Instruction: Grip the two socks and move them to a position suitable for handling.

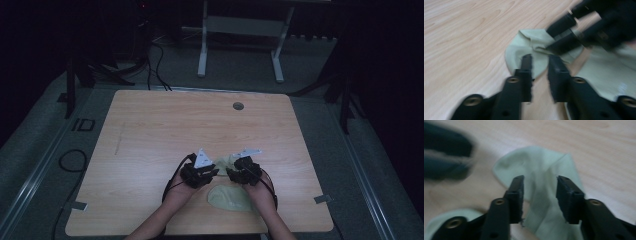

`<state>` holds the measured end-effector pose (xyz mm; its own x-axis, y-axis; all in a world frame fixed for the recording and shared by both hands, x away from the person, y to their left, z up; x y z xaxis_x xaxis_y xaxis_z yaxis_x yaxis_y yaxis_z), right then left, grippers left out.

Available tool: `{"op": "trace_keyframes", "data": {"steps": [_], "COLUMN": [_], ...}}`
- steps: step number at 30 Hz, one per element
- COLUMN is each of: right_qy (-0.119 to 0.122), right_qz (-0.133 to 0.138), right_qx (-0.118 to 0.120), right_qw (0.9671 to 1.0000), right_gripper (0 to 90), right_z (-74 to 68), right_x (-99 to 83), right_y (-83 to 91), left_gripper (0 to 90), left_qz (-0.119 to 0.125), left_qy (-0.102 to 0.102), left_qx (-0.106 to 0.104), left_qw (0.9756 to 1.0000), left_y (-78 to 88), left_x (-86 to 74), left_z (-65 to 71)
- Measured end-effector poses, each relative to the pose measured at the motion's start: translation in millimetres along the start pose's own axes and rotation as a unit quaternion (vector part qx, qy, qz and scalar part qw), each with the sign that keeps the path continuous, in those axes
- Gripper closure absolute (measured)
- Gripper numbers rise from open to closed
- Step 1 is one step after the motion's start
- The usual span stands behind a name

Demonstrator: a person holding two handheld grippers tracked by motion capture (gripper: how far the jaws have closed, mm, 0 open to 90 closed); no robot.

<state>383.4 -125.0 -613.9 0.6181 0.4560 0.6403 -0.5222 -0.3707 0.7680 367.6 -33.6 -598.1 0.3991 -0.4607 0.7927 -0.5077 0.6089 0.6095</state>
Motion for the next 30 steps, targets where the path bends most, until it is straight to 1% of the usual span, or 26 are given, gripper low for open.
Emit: {"op": "trace_keyframes", "data": {"steps": [2,4,7,9,12,14,15,16,17,18,19,20,21,22,24,25,26,27,29,30], "right_qy": [0.001,0.003,0.005,0.011,0.019,0.031,0.034,0.034,0.037,0.021,0.013,0.000,-0.011,-0.021,-0.034,-0.044,-0.050,-0.056,-0.072,-0.076], "right_qz": [-0.009,-0.014,-0.020,-0.020,-0.024,-0.025,-0.028,-0.028,-0.030,-0.025,-0.019,-0.010,-0.003,0.006,0.018,0.022,0.026,0.028,0.030,0.028], "right_qx": [0.007,0.004,0.005,0.000,-0.006,-0.019,-0.024,-0.024,-0.032,-0.021,-0.017,-0.010,-0.002,0.001,0.003,0.006,0.003,0.000,0.005,0.002], "right_qw": [0.9999,0.9999,0.9998,0.9997,0.9995,0.9990,0.9987,0.9987,0.9984,0.9992,0.9996,0.9999,0.9999,0.9998,0.9993,0.9988,0.9984,0.9981,0.9969,0.9967], "right_gripper": [63.6,65.6,66.4,66.4,67.0,73.9,80.1,80.1,82.4,83.6,83.7,83.7,83.6,83.6,83.5,83.6,83.5,83.5,83.3,83.2], "right_z": [-2.0,-2.0,-2.0,-1.8,-2.5,-2.2,-2.0,-2.0,-0.7,1.8,4.4,7.1,10.1,14.0,24.4,29.9,36.3,42.6,54.1,60.0], "right_x": [-6.7,-11.2,-14.2,-15.2,-16.2,-16.6,-16.5,-16.5,-16.2,-13.6,-11.2,-8.2,-5.2,-1.9,3.3,5.1,6.3,6.7,6.2,4.9], "right_y": [-3.1,-5.6,-8.0,-9.6,-9.9,-10.0,-9.8,-9.8,-9.7,-7.2,-3.8,0.9,6.3,12.0,23.0,27.6,31.6,34.8,38.4,38.9], "left_gripper": [82.0,84.7,87.4,88.8,88.9,89.0,89.0,89.0,89.0,89.0,89.1,89.1,89.1,89.1,89.1,89.1,89.1,89.1,89.0,89.0], "left_qz": [-0.019,-0.041,-0.067,-0.078,-0.074,-0.073,-0.069,-0.069,-0.067,-0.067,-0.068,-0.068,-0.069,-0.069,-0.070,-0.070,-0.069,-0.070,-0.072,-0.073], "left_qy": [-0.005,-0.009,-0.002,-0.002,0.004,-0.003,-0.005,-0.005,-0.004,-0.007,-0.012,-0.011,-0.013,-0.014,-0.009,-0.011,-0.012,-0.011,-0.013,-0.012], "left_qx": [0.009,0.016,0.027,0.033,0.032,0.032,0.033,0.033,0.033,0.033,0.032,0.032,0.034,0.037,0.039,0.038,0.037,0.037,0.035,0.033], "left_qw": [0.9998,0.9990,0.9974,0.9964,0.9968,0.9968,0.9971,0.9971,0.9972,0.9972,0.9971,0.9971,0.9969,0.9968,0.9967,0.9968,0.9968,0.9968,0.9967,0.9967], "left_y": [-12.7,-23.3,-36.9,-42.7,-44.4,-44.1,-44.2,-44.2,-43.4,-42.7,-42.0,-41.4,-40.6,-40.0,-38.7,-38.3,-37.8,-37.3,-36.7,-36.7], "left_x": [2.0,-0.1,-6.9,-11.3,-11.9,-12.4,-12.6,-12.6,-13.4,-14.0,-14.6,-15.1,-15.6,-16.0,-17.0,-17.3,-17.7,-18.0,-18.3,-18.3], "left_z": [-1.7,-3.6,-5.7,-7.4,-10.1,-10.3,-10.4,-10.4,-11.3,-11.6,-12.1,-12.6,-13.8,-15.0,-17.0,-17.4,-18.0,-18.7,-19.2,-19.2]}}
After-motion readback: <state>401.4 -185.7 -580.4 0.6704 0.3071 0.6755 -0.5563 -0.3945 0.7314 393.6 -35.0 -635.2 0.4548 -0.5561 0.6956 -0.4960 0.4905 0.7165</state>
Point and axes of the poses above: each handheld gripper's, and its own axes: y roughly backward along the jaws, x roughly out of its top, z roughly to its right, the point moved 10 cm from there along -y, roughly forward along the jaws
